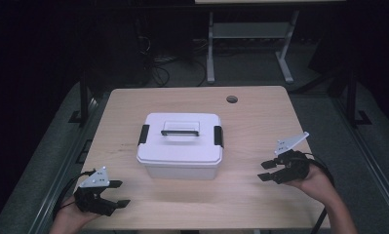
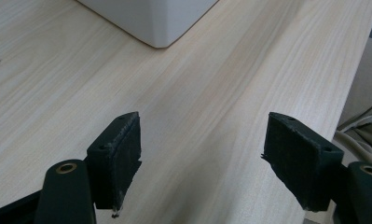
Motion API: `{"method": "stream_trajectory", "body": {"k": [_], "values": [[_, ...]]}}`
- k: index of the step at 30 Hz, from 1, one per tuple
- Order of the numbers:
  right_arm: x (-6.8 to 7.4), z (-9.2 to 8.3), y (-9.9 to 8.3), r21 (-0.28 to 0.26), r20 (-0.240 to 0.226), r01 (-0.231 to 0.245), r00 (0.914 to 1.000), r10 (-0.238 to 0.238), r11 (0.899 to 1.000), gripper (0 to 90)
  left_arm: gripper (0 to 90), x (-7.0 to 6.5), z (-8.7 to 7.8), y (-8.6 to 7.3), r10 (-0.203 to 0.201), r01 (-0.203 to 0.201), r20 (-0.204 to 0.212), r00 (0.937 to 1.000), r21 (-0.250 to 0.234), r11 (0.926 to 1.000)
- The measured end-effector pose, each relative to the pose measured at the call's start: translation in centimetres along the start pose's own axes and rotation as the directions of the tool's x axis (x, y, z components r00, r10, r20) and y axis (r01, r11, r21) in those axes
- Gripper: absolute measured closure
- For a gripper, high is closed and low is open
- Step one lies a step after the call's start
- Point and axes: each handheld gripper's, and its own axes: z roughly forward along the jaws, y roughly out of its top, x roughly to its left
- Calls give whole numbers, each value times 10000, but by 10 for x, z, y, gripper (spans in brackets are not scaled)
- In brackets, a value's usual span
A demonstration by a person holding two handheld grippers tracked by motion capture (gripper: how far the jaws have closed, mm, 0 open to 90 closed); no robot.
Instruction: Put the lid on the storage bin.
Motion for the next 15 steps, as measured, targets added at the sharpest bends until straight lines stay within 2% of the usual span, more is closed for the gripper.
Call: {"method": "stream_trajectory", "body": {"k": [15], "values": [[-1, -1, -20, -48, 69, -341, 9994, 341, 9994, 492, 271, 0, 0, 0, 29, -29, -10, 10000, 9, 10000]]}}
